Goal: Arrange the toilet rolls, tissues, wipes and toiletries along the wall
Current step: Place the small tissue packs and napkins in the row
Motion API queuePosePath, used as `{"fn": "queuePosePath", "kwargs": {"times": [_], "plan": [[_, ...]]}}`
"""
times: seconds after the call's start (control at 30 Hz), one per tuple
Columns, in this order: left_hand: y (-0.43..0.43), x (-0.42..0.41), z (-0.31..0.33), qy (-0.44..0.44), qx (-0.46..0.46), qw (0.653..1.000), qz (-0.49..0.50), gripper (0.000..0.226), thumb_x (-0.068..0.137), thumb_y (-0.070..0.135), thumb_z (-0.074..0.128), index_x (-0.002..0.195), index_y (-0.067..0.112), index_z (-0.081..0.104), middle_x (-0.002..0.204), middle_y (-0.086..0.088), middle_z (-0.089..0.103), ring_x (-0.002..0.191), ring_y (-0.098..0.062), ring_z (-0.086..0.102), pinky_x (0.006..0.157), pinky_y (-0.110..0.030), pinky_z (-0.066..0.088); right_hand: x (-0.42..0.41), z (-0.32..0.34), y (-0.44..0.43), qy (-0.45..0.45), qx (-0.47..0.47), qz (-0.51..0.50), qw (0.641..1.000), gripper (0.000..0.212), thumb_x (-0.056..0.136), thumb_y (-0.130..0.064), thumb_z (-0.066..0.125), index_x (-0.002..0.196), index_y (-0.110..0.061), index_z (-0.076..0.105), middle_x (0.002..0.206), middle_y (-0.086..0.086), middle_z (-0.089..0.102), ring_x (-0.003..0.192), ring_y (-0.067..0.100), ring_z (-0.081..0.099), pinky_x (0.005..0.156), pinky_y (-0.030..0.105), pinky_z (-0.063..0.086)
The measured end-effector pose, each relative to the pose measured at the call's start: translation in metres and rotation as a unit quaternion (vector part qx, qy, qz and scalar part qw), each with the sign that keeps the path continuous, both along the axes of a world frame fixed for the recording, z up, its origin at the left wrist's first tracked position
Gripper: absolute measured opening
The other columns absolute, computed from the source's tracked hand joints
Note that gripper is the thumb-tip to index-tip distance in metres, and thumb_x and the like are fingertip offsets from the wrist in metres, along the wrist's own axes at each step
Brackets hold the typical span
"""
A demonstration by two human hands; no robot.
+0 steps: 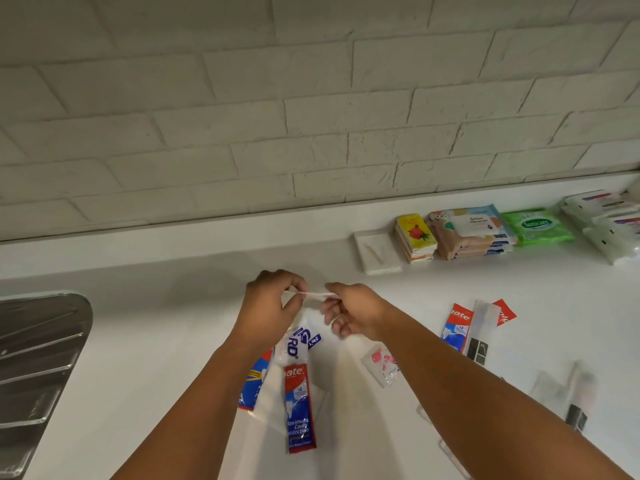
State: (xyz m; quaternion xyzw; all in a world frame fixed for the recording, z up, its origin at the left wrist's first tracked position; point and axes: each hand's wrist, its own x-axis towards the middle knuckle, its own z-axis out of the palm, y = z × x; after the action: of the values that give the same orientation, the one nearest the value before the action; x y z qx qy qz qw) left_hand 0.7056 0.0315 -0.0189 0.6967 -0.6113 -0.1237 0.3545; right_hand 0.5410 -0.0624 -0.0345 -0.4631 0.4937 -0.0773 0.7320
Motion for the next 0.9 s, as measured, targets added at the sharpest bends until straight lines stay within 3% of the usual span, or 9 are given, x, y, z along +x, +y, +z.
{"fn": "queuePosePath", "kwargs": {"times": [0.17, 0.23, 0.3, 0.4, 0.47, 0.6, 0.7, 0.8, 0.9], "plan": [[-0.019, -0.022, -0.011, -0.042, -0.071, 0.997, 0.009, 0.024, 0.066, 0.01, 0.068, 0.081, 0.029, 0.07, 0.098, 0.017, 0.071, 0.097, -0.014, 0.063, 0.086, -0.046, 0.051, -0.034, 0.01, -0.008, -0.059, -0.02, -0.062, 0.996, 0.014, 0.098, -0.011, 0.049, 0.094, -0.001, 0.058, 0.056, 0.006, 0.053, 0.046, 0.017, 0.045, 0.048, 0.028, 0.034], [-0.025, -0.034, -0.018, -0.025, -0.069, 0.996, 0.053, 0.029, 0.073, 0.006, 0.073, 0.093, 0.027, 0.073, 0.11, 0.014, 0.069, 0.103, -0.014, 0.061, 0.09, -0.039, 0.051, -0.049, 0.01, -0.013, -0.07, -0.041, -0.084, 0.993, 0.01, 0.098, -0.009, 0.051, 0.09, -0.004, 0.057, 0.056, 0.008, 0.049, 0.046, 0.018, 0.044, 0.048, 0.028, 0.034], [-0.029, -0.049, -0.021, 0.072, -0.049, 0.99, 0.109, 0.031, 0.083, 0.007, 0.071, 0.108, 0.025, 0.07, 0.114, 0.012, 0.066, 0.102, -0.012, 0.061, 0.089, -0.031, 0.05, -0.064, 0.009, -0.02, -0.072, -0.057, -0.11, 0.99, 0.013, 0.098, -0.009, 0.053, 0.086, -0.006, 0.053, 0.059, 0.008, 0.046, 0.048, 0.018, 0.044, 0.048, 0.029, 0.035], [-0.042, -0.076, -0.016, 0.279, 0.015, 0.947, 0.158, 0.016, 0.094, 0.014, 0.064, 0.103, 0.026, 0.07, 0.101, 0.007, 0.072, 0.084, -0.009, 0.069, 0.084, -0.03, 0.053, -0.081, 0.006, -0.032, -0.084, -0.078, -0.147, 0.982, 0.01, 0.098, -0.007, 0.054, 0.089, -0.005, 0.049, 0.066, 0.009, 0.045, 0.05, 0.018, 0.047, 0.049, 0.03, 0.037], [-0.051, -0.089, -0.015, 0.341, 0.08, 0.924, 0.151, 0.01, 0.096, 0.021, 0.064, 0.091, 0.025, 0.071, 0.086, 0.005, 0.074, 0.07, -0.01, 0.07, 0.077, -0.033, 0.055, -0.088, 0.002, -0.04, -0.085, -0.093, -0.16, 0.979, 0.01, 0.097, -0.006, 0.054, 0.088, -0.006, 0.049, 0.069, 0.01, 0.045, 0.051, 0.018, 0.048, 0.051, 0.032, 0.038], [-0.072, -0.105, -0.021, 0.361, 0.141, 0.912, 0.134, 0.013, 0.092, 0.025, 0.07, 0.085, 0.014, 0.073, 0.065, -0.002, 0.071, 0.067, -0.023, 0.07, 0.064, -0.031, 0.052, -0.095, -0.001, -0.057, -0.066, -0.105, -0.167, 0.978, 0.009, 0.096, -0.006, 0.054, 0.089, -0.001, 0.058, 0.078, 0.016, 0.052, 0.051, 0.019, 0.051, 0.051, 0.031, 0.044], [-0.094, -0.109, -0.024, 0.333, 0.151, 0.918, 0.157, 0.016, 0.091, 0.018, 0.071, 0.076, 0.012, 0.072, 0.061, -0.002, 0.069, 0.059, -0.017, 0.064, 0.061, -0.027, 0.05, -0.097, -0.001, -0.068, -0.009, -0.142, -0.166, 0.976, 0.015, 0.094, -0.008, 0.052, 0.09, -0.001, 0.064, 0.076, 0.014, 0.059, 0.057, 0.021, 0.055, 0.054, 0.032, 0.046], [-0.115, -0.108, -0.029, 0.331, 0.159, 0.913, 0.179, 0.015, 0.088, 0.015, 0.074, 0.073, 0.014, 0.072, 0.066, -0.004, 0.072, 0.061, -0.016, 0.065, 0.069, -0.031, 0.054, -0.095, -0.004, -0.075, 0.076, -0.229, -0.131, 0.962, 0.026, 0.095, -0.013, 0.049, 0.108, 0.002, 0.065, 0.1, 0.016, 0.067, 0.089, 0.032, 0.063, 0.079, 0.04, 0.052], [-0.132, -0.104, -0.036, 0.32, 0.174, 0.914, 0.18, 0.016, 0.086, 0.014, 0.075, 0.07, 0.014, 0.073, 0.067, -0.007, 0.073, 0.061, -0.017, 0.066, 0.069, -0.033, 0.054, -0.097, -0.002, -0.075, 0.134, -0.263, -0.099, 0.95, 0.034, 0.096, -0.014, 0.049, 0.127, -0.005, 0.059, 0.129, 0.01, 0.061, 0.118, 0.028, 0.057, 0.103, 0.035, 0.045]]}}
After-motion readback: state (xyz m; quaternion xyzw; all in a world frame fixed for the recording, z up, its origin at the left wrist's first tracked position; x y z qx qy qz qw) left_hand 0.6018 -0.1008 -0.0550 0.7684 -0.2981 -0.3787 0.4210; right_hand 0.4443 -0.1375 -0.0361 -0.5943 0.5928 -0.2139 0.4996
